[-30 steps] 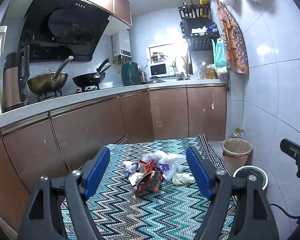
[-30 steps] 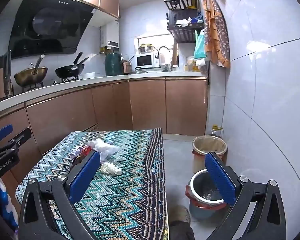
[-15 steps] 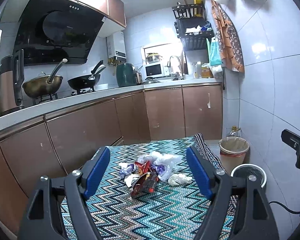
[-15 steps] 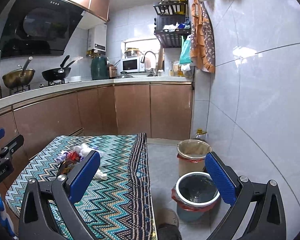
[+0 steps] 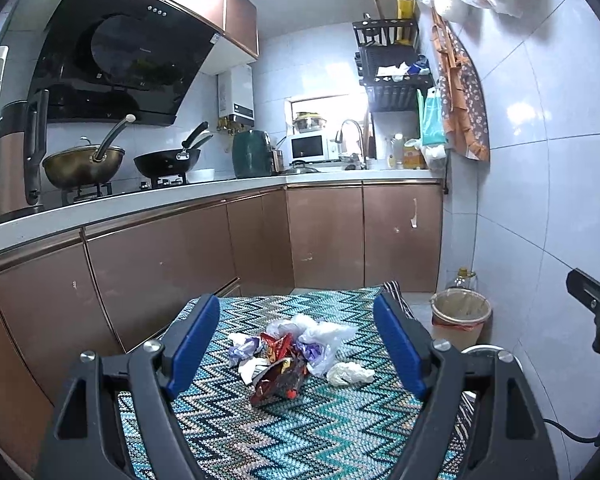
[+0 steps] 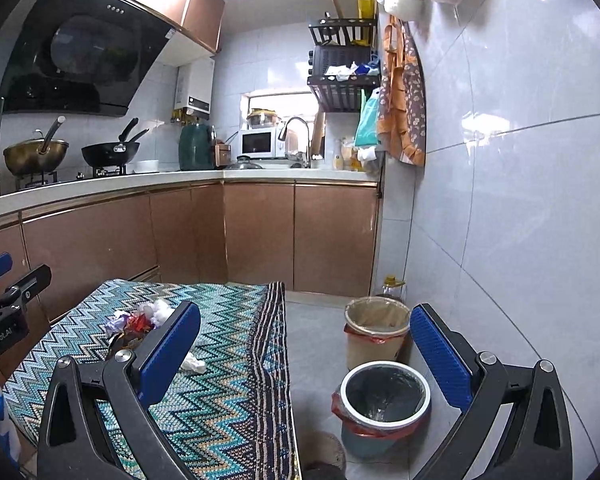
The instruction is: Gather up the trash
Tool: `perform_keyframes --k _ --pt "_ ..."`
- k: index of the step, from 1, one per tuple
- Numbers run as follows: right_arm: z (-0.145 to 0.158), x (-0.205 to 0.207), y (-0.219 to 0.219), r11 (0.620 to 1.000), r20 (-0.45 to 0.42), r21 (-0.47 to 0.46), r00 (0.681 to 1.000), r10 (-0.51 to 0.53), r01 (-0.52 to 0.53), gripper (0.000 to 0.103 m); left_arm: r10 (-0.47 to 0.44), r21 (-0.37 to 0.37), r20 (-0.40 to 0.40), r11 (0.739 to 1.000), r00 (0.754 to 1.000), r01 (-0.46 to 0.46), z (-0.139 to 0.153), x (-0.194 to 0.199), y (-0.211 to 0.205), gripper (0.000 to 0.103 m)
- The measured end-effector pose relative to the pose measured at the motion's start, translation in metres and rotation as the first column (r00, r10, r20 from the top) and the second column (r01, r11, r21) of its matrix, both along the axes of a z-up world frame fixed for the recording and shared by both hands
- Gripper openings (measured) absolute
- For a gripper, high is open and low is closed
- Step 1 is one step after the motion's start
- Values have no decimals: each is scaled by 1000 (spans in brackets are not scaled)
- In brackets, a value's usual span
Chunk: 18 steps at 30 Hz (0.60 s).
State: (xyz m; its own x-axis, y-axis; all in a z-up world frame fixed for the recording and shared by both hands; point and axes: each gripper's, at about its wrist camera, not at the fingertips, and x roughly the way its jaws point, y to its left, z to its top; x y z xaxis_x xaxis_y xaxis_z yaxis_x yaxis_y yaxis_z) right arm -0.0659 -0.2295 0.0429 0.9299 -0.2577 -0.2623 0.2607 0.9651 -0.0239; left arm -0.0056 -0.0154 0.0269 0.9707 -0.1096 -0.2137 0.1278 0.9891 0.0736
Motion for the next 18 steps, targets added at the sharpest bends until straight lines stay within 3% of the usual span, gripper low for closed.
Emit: perform_keyframes --k 18 --pt "1 38 13 999 -47 -45 999 19 -21 103 4 -31 -14 1000 1000 -5 -6 36 3 79"
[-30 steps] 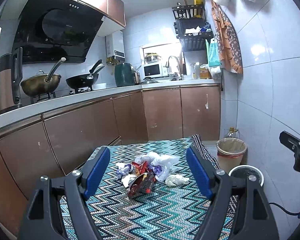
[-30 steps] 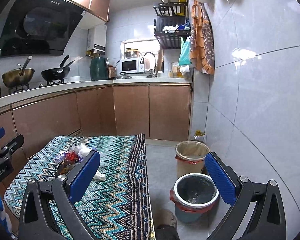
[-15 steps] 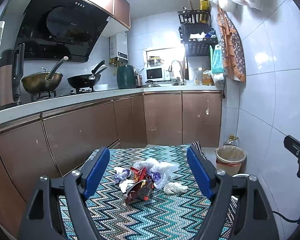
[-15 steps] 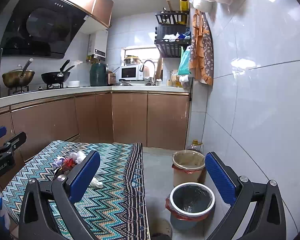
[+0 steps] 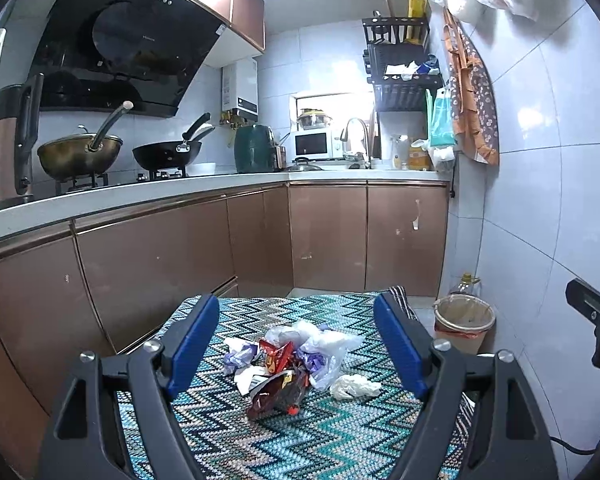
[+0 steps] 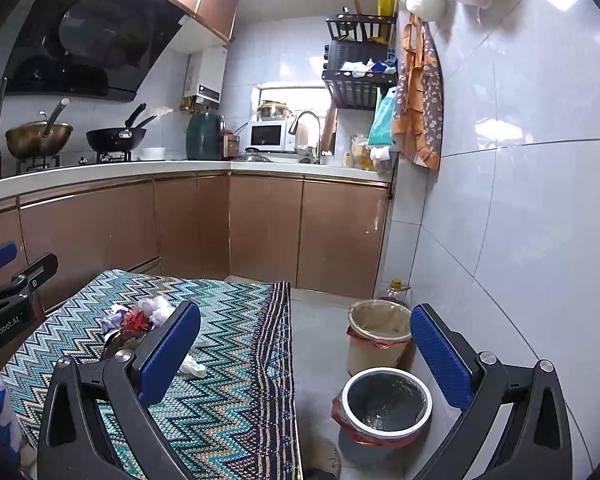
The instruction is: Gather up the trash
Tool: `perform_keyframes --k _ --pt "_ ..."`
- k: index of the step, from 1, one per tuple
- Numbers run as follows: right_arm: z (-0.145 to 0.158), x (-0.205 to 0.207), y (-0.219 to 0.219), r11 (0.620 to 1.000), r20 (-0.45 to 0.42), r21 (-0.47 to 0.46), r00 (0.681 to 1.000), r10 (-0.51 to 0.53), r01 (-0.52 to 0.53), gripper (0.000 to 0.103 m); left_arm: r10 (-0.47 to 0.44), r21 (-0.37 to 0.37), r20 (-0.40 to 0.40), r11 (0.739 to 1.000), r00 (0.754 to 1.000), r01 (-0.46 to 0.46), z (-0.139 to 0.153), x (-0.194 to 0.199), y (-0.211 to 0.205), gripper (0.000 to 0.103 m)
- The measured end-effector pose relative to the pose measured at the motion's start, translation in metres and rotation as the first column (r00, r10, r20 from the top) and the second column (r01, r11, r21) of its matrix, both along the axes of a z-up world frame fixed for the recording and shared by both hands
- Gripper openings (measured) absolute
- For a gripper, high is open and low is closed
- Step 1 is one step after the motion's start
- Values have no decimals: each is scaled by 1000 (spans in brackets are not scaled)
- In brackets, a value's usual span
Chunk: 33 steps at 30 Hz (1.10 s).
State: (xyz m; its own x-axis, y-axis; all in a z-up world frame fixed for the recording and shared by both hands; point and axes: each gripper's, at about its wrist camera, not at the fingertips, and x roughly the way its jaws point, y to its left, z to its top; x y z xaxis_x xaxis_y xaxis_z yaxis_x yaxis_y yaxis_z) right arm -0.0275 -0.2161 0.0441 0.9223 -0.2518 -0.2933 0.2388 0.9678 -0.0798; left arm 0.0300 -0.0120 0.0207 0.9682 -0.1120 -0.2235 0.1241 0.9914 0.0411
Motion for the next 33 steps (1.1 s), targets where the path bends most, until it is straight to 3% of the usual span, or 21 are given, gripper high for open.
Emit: perform_keyframes --k 14,33 --pt "-3 38 4 999 -43 -14 999 31 -32 103 18 -19 -30 1000 999 -18 -4 35 10 79" --pt "-13 82 9 999 -81 2 996 42 -42 103 -45 -60 -76 997 996 41 -17 79 34 79"
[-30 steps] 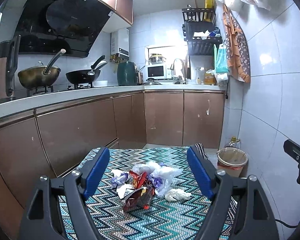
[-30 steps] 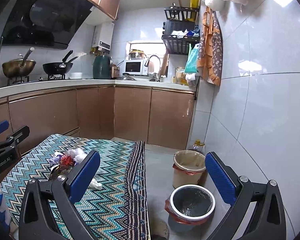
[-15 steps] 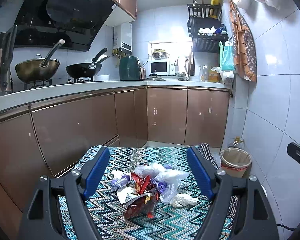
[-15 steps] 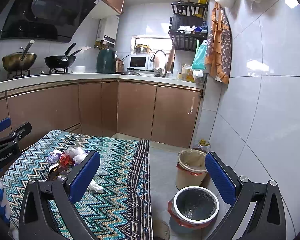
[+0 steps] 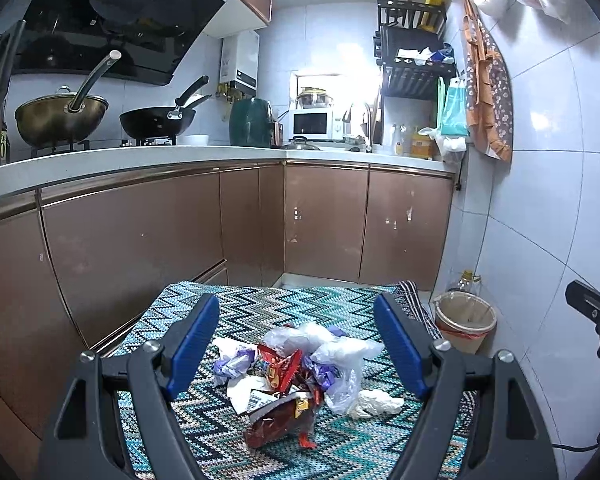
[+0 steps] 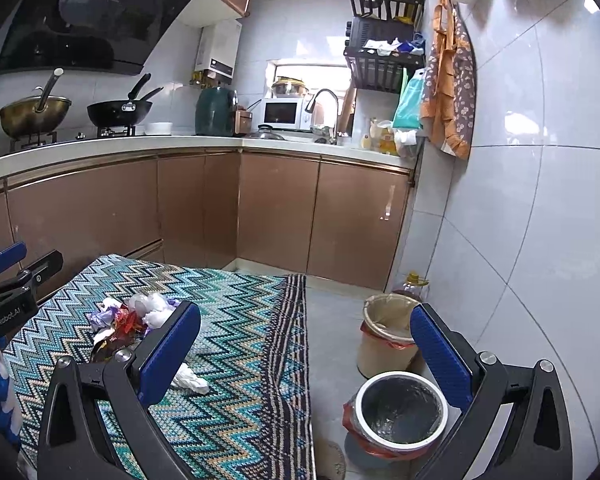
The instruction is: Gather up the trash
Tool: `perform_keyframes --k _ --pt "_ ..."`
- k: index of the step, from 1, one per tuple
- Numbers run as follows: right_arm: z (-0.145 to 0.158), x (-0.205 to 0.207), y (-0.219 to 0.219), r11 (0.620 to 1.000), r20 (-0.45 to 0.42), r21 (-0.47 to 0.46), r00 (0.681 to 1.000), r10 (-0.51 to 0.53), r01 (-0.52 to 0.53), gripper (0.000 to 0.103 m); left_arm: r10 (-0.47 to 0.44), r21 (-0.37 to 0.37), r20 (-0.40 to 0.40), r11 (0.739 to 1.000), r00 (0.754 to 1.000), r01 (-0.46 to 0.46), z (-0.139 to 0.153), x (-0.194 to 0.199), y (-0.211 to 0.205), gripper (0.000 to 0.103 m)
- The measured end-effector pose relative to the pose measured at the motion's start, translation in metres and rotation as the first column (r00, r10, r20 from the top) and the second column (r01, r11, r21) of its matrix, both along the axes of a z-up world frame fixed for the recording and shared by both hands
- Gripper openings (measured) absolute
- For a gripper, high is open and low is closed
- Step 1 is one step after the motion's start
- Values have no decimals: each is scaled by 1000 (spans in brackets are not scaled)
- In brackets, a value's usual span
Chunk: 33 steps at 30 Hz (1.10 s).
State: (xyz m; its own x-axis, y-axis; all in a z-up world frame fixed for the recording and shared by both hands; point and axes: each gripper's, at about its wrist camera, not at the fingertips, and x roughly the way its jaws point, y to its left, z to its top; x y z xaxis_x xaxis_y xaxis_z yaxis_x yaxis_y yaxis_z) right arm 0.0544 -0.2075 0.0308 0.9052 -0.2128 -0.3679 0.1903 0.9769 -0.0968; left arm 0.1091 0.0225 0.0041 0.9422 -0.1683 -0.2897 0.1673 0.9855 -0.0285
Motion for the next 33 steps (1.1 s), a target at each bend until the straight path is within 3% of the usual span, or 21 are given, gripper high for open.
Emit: perform_keyframes --k 5,13,17,22,26,33 --pt "-5 13 -1 999 -13 19 999 32 -32 103 15 -3 6 1000 1000 -15 -6 3 20 79" --pt "-37 50 9 976 -110 94 973 204 -194 101 54 5 -98 999 994 -54 -38 19 60 78" --pt "-73 82 22 931 -227 171 907 356 -323 84 -28 -1 -206 1000 978 29 -68 26 64 78" --pt "-120 116 44 871 -354 227 796 491 -437 67 -143 -44 -294 990 945 137 -92 31 52 78" --pt "-144 140 56 826 -397 265 724 563 -497 64 -199 -28 -307 979 931 200 -101 40 37 78" --pt "-168 163 66 785 -442 290 650 618 -548 64 -233 87 -333 957 914 276 -120 61 7 78"
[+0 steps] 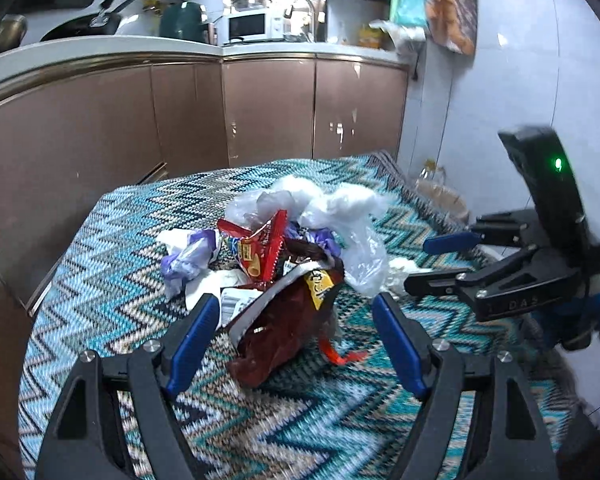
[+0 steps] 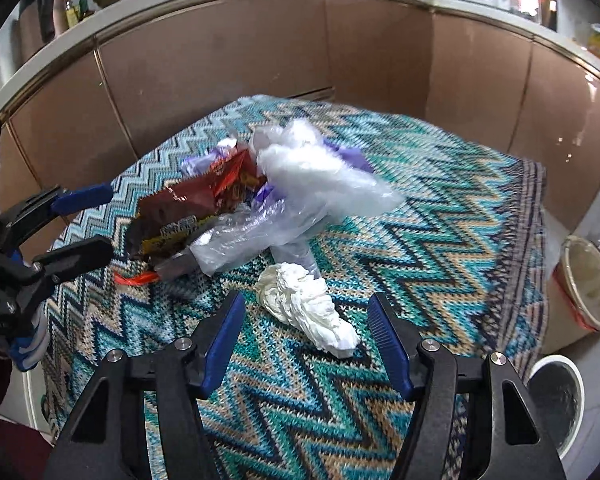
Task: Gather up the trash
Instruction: 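Grasp the brown snack wrapper with the left tool while the right tool grasps the white tissue, then carry wrapper and tissue to the white-rimmed bin and open both tools over it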
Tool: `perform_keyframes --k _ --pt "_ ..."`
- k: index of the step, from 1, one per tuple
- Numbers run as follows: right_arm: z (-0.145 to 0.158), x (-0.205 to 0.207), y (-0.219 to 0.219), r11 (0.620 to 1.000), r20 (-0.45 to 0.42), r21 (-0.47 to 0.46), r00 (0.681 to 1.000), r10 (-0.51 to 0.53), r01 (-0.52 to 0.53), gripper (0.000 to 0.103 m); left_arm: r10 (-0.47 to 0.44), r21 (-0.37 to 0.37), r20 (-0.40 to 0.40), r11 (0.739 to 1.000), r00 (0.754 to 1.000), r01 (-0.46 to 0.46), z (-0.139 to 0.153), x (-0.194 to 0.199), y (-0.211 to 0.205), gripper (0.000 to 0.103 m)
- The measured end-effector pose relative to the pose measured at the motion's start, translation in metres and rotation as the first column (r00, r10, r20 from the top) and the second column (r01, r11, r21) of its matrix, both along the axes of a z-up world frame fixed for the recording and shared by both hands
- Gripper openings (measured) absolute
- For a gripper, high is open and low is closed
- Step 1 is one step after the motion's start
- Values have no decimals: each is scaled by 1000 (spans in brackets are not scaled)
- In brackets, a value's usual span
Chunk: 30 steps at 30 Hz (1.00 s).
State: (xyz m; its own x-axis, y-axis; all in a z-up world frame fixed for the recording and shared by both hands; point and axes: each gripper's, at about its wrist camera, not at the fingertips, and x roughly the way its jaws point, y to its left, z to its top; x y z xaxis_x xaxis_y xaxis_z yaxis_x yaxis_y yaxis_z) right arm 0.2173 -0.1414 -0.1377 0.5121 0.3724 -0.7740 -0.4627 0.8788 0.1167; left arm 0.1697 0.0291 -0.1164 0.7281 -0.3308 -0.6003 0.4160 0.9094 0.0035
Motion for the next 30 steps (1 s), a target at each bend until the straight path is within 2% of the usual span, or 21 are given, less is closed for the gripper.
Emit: perform_keyframes --k 3,5,8,9,10,13,16,21,25,28,30 --pt "-9 8 0 1000 -21 4 1000 20 -20 63 6 26 -6 1000 1000 -5 -7 14 -6 77" --pt "-14 14 0 1000 -36 2 999 31 -31 59 23 18 -27 1000 999 -22 -10 27 -5 76" --pt "-20 21 -1 999 -60 6 997 49 -49 51 41 -21 -81 999 996 -43 -15 44 4 57" --pt "-23 23 -1 999 -69 10 996 54 -53 48 38 -48 -112 998 993 -43 -18 49 8 44" --pt "-24 25 -2 998 -77 18 995 59 -58 42 35 -70 -133 997 990 -45 -19 51 12 38" --pt "-28 26 -4 997 -93 36 993 68 -65 22 44 -97 -150 993 988 -59 -20 52 17 32" --pt "-27 23 -6 996 -94 56 993 73 -68 15 43 -104 -136 993 990 -57 -13 45 19 22" --pt "-14 2 -12 993 -71 94 994 80 -73 14 69 -115 -105 990 992 -81 7 23 25 20" --pt "0 -19 -20 985 -48 158 996 72 -64 14 92 -117 -68 988 993 -99 26 3 28 19" --pt "13 -39 -34 980 -17 198 999 40 -36 14 60 -135 -55 989 997 -67 42 -8 16 19" --pt "20 -48 -51 976 4 217 1000 -1 0 14 12 -135 -55 991 998 -20 49 -11 -6 19"
